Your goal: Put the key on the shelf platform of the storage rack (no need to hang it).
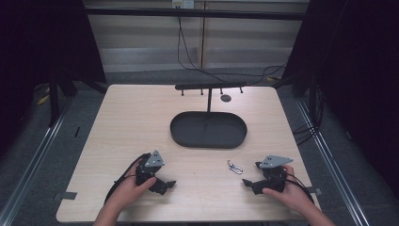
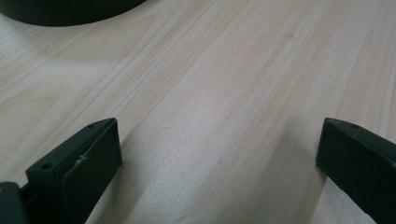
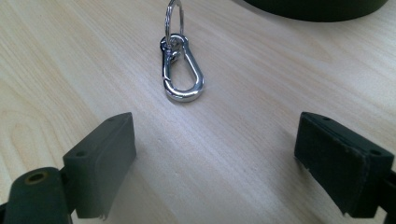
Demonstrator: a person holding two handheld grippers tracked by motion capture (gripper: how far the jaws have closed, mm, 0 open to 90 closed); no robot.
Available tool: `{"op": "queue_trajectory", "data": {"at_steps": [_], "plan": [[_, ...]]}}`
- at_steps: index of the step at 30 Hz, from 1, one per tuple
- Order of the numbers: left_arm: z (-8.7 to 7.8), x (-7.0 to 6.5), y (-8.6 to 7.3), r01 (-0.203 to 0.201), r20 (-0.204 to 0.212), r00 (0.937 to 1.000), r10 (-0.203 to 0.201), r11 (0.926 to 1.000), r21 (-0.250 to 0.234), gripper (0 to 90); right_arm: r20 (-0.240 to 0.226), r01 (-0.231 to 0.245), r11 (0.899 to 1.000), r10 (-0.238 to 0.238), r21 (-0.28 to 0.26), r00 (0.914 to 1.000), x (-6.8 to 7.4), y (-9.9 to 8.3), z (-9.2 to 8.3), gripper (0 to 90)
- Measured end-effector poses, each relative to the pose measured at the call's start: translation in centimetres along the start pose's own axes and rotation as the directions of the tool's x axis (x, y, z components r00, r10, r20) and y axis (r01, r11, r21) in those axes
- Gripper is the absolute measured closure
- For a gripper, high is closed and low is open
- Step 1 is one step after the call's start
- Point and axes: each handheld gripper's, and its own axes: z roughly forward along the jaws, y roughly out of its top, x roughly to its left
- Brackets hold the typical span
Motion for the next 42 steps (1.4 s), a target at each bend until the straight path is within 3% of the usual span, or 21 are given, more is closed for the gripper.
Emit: {"op": "queue_trajectory", "data": {"at_steps": [3,6,8,10,12,13,16,18,19,21,22,23,24,25,28,33,35,38,39,40,42], "plan": [[0.0,0.0,0.0,0.002,-0.001,1.0000,-0.002,1.0000,-0.002,0.0,-0.001,0.002,1.000,-0.002,0.005,1.0000,0.0,0.1,0.0,11.7],[0.0,0.0,0.0,0.002,-0.001,1.0000,-0.002,1.0000,-0.002,0.0,0.004,-0.005,0.999,0.005,0.045,1.0000,0.0,0.5,0.0,12.1],[0.0,0.0,0.0,0.002,-0.001,1.0000,-0.002,1.0000,-0.002,0.0,-0.005,-0.002,0.995,0.002,0.099,1.0000,0.1,1.2,-0.1,14.9],[0.0,0.0,0.0,0.002,-0.001,1.0000,-0.002,1.0000,-0.002,0.0,-0.001,-0.002,0.994,0.002,0.114,1.0000,0.0,1.3,-0.1,16.0],[0.0,0.0,0.0,0.002,-0.001,1.0000,-0.002,1.0000,-0.002,0.0,-0.023,0.005,0.980,-0.001,0.198,0.9997,-0.2,2.2,-0.3,20.6],[0.0,0.0,0.0,0.002,-0.001,1.0000,-0.002,1.0000,-0.002,0.0,-0.023,0.005,0.980,-0.001,0.198,0.9997,-0.2,2.2,-0.3,20.6],[0.0,0.0,0.0,0.002,-0.001,1.0000,-0.002,1.0000,-0.002,0.0,-0.048,0.008,0.955,0.007,0.298,0.9988,-0.3,3.4,-0.3,24.7],[0.0,0.0,0.0,0.002,-0.005,1.0000,-0.002,1.0000,0.002,0.0,-0.062,0.011,0.948,0.010,0.318,0.9980,-0.3,4.0,-0.3,28.1],[0.0,0.0,0.0,0.002,-0.005,1.0000,-0.002,1.0000,0.002,0.0,-0.079,-0.004,0.941,0.033,0.338,0.9963,-0.2,4.7,-0.3,30.7],[0.0,0.0,0.0,0.002,-0.004,1.0000,-0.002,1.0000,0.002,0.0,-0.080,-0.007,0.938,0.037,0.346,0.9961,-0.2,5.1,-0.2,30.8],[0.0,0.0,0.0,0.003,-0.005,1.0000,-0.003,1.0000,0.001,0.0,-0.071,-0.025,0.929,0.056,0.370,0.9959,0.2,5.8,0.1,32.4],[0.0,0.0,0.0,0.002,-0.004,1.0000,-0.002,1.0000,0.002,0.0,-0.071,-0.025,0.929,0.056,0.370,0.9959,0.2,5.8,0.1,32.4],[0.0,0.0,0.0,0.003,-0.005,1.0000,-0.003,1.0000,0.001,0.0,-0.067,-0.011,0.922,0.040,0.388,0.9969,0.5,6.3,0.4,34.3],[0.0,0.0,0.0,0.002,-0.005,1.0000,-0.002,1.0000,0.002,0.0,-0.067,-0.011,0.922,0.040,0.388,0.9969,0.5,6.3,0.4,34.3],[0.0,-0.1,0.0,0.003,-0.002,1.0000,-0.003,1.0000,0.000,0.0,-0.073,-0.002,0.909,0.036,0.417,0.9967,0.6,7.2,1.3,38.7],[0.0,-0.1,0.0,0.001,-0.004,1.0000,-0.001,1.0000,0.001,0.0,-0.073,0.036,0.902,-0.005,0.430,0.9973,0.3,8.0,2.1,41.6],[0.0,-0.1,0.0,0.001,-0.004,1.0000,-0.001,1.0000,0.001,0.0,-0.087,0.055,0.888,-0.017,0.456,0.9961,0.5,8.6,2.7,43.5],[0.0,-0.1,0.0,0.001,-0.004,1.0000,-0.001,1.0000,0.001,0.0,-0.096,0.078,0.879,-0.036,0.470,0.9947,0.6,8.8,3.1,44.7],[0.0,-0.1,0.0,0.001,-0.003,1.0000,-0.001,1.0000,-0.001,0.0,-0.085,0.087,0.868,-0.051,0.489,0.9950,0.9,9.1,3.4,45.3],[0.0,-0.1,0.0,0.001,-0.003,1.0000,-0.001,1.0000,-0.001,0.0,-0.085,0.087,0.868,-0.051,0.489,0.9950,0.9,9.1,3.4,45.3],[0.0,-0.1,0.0,0.002,-0.004,1.0000,-0.002,1.0000,-0.001,0.0,-0.088,0.115,0.858,-0.082,0.501,0.9928,0.9,9.3,3.8,45.6]]}}
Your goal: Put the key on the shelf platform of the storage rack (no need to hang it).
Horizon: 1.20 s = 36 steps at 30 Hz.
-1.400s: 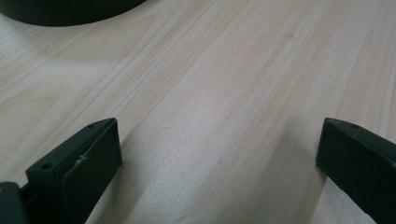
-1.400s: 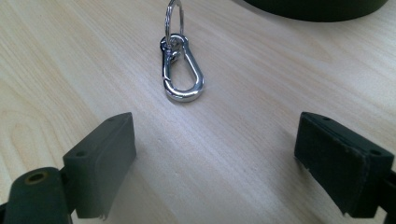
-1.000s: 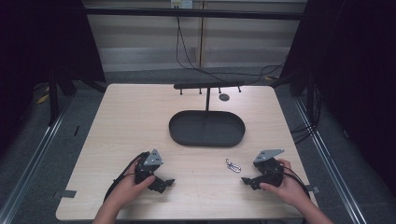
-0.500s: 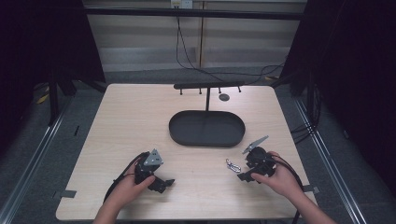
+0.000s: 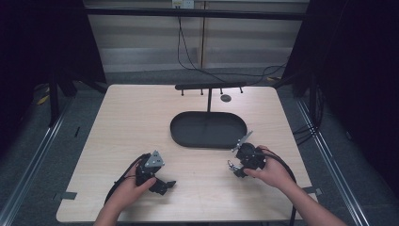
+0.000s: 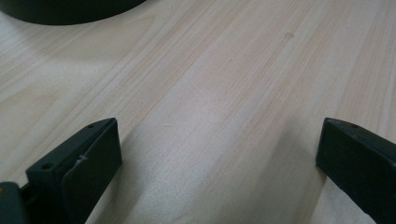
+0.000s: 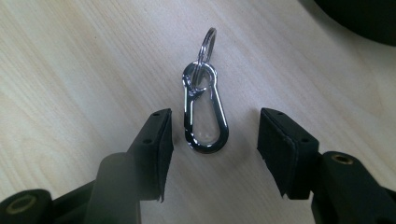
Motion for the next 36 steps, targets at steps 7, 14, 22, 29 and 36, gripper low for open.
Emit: {"op": "queue_trajectory", "data": {"at_steps": [7,14,22,29,36], "plan": [[0.0,0.0,0.0,0.000,-0.001,1.0000,0.000,1.0000,0.000,0.0,-0.025,0.008,1.000,-0.007,0.014,0.9997,-0.2,0.5,0.1,67.0],[0.0,0.0,0.0,0.001,-0.005,1.0000,-0.001,1.0000,-0.001,0.0,-0.016,0.024,1.000,-0.024,0.019,0.9996,0.2,0.6,0.1,68.0],[-0.1,0.0,0.0,0.000,-0.003,1.0000,0.000,1.0000,0.006,0.0,-0.037,-0.007,1.000,0.007,-0.007,0.9993,0.5,1.0,-1.0,68.1],[0.0,-0.1,0.0,0.002,-0.005,1.0000,-0.002,1.0000,0.000,0.0,-0.033,-0.033,0.998,0.031,-0.044,0.9990,0.4,2.0,-2.7,68.3],[-0.1,-0.1,0.0,0.007,-0.005,1.0000,-0.007,1.0000,0.001,0.0,-0.034,-0.039,0.997,0.037,-0.064,0.9987,0.8,3.0,-3.5,68.4]]}}
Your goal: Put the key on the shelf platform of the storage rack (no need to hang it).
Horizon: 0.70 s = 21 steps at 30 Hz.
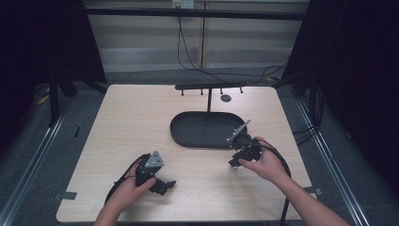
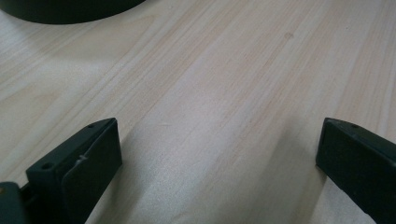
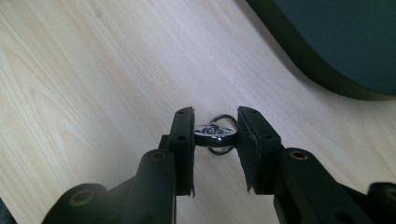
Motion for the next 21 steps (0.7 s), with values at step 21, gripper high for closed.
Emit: {"op": "queue_trajectory", "data": {"at_steps": [21], "plan": [[0.0,0.0,0.0,0.000,0.000,1.0000,0.000,1.0000,0.001,0.0,0.010,-0.003,1.000,0.003,-0.019,0.9999,-0.1,4.2,-2.1,68.4]]}}
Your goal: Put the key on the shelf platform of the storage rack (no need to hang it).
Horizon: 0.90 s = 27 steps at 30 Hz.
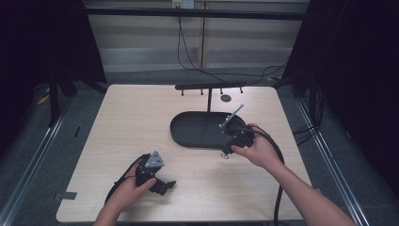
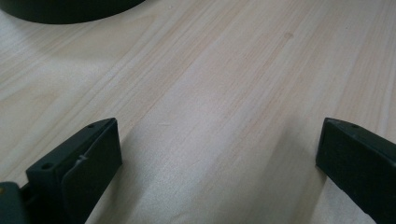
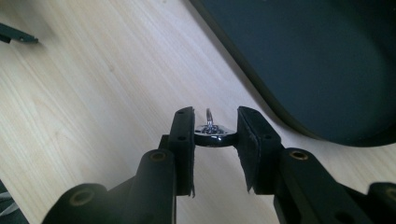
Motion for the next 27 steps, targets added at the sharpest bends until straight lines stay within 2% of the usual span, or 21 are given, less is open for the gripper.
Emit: {"op": "queue_trajectory", "data": {"at_steps": [17,20,27], "plan": [[0.0,0.0,0.0,0.000,0.000,1.0000,0.000,1.0000,0.000,0.0,0.005,0.001,1.000,-0.001,-0.015,1.0000,-0.3,1.8,-0.6,68.4],[0.0,0.0,0.0,0.001,0.001,1.0000,-0.001,1.0000,0.000,0.0,0.013,0.011,1.000,-0.011,-0.015,0.9999,-0.3,2.0,-0.7,68.4],[0.0,0.0,0.0,-0.002,0.000,1.0000,0.002,1.0000,0.001,0.0,0.029,0.002,1.000,-0.001,-0.026,0.9996,-0.5,2.7,-1.1,68.4]]}}
